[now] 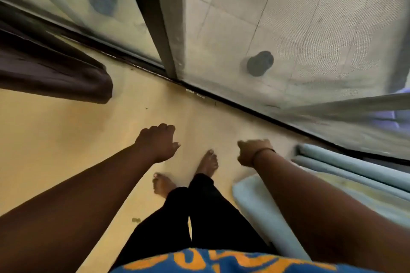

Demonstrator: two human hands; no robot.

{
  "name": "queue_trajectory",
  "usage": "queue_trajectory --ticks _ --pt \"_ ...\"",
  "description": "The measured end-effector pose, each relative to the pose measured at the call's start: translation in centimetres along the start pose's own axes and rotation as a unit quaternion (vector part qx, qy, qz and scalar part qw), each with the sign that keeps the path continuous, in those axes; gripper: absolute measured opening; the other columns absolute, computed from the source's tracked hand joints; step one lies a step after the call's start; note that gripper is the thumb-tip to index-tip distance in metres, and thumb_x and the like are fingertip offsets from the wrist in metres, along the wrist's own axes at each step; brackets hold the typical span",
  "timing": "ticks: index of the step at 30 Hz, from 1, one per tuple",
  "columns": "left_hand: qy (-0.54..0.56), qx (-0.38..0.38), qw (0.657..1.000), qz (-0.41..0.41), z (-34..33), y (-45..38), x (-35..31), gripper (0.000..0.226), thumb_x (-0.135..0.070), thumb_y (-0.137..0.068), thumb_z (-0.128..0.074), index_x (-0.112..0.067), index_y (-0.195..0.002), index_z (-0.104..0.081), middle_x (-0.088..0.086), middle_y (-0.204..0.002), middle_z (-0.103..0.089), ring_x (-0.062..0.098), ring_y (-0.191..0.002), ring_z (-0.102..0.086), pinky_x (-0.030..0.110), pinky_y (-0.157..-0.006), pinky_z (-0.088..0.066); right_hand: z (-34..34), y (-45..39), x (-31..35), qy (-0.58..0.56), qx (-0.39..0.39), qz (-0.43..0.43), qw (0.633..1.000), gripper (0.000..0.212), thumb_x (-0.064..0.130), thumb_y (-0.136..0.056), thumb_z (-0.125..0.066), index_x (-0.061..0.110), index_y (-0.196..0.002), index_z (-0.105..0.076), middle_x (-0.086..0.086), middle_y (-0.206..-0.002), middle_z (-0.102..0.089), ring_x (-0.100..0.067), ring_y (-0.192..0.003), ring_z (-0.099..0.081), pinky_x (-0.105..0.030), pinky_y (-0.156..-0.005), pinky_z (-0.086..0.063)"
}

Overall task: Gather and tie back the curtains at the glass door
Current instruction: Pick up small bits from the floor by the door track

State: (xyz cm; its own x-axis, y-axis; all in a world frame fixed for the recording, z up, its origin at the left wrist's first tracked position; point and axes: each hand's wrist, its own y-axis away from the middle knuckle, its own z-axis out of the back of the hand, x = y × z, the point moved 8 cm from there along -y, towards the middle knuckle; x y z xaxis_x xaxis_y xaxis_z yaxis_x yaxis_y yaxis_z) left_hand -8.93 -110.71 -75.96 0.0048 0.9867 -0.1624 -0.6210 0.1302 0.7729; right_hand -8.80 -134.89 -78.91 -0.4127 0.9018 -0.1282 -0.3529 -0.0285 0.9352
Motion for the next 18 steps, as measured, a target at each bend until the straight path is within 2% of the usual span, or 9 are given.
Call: queue_trajectory --ticks 2,5,10,15,18 --pt "0.005 0.0 1.0 0.004 -0.8 -2.3 -0.6 0.056 -0.051 -0.092 -0.044 -0.016 -0.135 -0.039 0.008 -0.138 -0.046 0.029 -0.121 -0.049 0.042 -0.096 -0.042 2.8 -2.7 0.4 0.026 -0.078 0.025 0.996 0.041 0.033 -0.091 -0.043 0.025 -0.131 -0.044 -0.005 -0.131 -0.056 -0.027 -0.118 -0.054 -0.039 -0.094 -0.04" --pt "0.021 -0.008 1.0 0.016 -1.7 -5.9 -1.1 0.056 -0.05 -0.092 -0.045 -0.015 -0.136 -0.039 0.008 -0.139 -0.045 0.03 -0.122 -0.047 0.041 -0.097 -0.041 5.6 -6.4 0.9 0.035 -0.118 0.05 0.991 0.037 0.027 -0.089 -0.044 0.022 -0.125 -0.047 -0.005 -0.126 -0.057 -0.027 -0.113 -0.056 -0.035 -0.079 -0.04" --pt "0.084 -0.011 0.995 0.049 -4.6 -12.1 -0.3 0.057 -0.048 -0.092 -0.047 -0.016 -0.138 -0.038 0.01 -0.14 -0.043 0.033 -0.124 -0.045 0.041 -0.098 -0.039 5.0 -12.1 0.2 0.059 -0.13 0.068 0.987 0.041 0.028 -0.089 -0.046 0.021 -0.129 -0.044 -0.008 -0.126 -0.057 -0.03 -0.11 -0.057 -0.036 -0.075 -0.043" --pt "0.016 -0.01 0.999 0.048 -7.9 -17.5 2.2 0.056 -0.05 -0.092 -0.046 -0.016 -0.136 -0.039 0.009 -0.138 -0.045 0.033 -0.122 -0.046 0.042 -0.097 -0.037 2.5 -17.9 -0.5 0.007 -0.109 0.039 0.993 0.047 0.03 -0.09 -0.047 0.019 -0.135 -0.041 -0.008 -0.125 -0.058 -0.029 -0.106 -0.058 -0.036 -0.08 -0.05" --pt "0.034 -0.026 0.997 0.07 -9.2 -20.6 4.5 0.057 -0.049 -0.092 -0.046 -0.015 -0.137 -0.038 0.011 -0.138 -0.044 0.034 -0.123 -0.045 0.043 -0.097 -0.037 1.7 -21.9 0.4 -0.015 -0.11 0.037 0.993 0.046 0.029 -0.089 -0.048 0.019 -0.133 -0.042 -0.009 -0.125 -0.056 -0.03 -0.108 -0.056 -0.036 -0.081 -0.047"
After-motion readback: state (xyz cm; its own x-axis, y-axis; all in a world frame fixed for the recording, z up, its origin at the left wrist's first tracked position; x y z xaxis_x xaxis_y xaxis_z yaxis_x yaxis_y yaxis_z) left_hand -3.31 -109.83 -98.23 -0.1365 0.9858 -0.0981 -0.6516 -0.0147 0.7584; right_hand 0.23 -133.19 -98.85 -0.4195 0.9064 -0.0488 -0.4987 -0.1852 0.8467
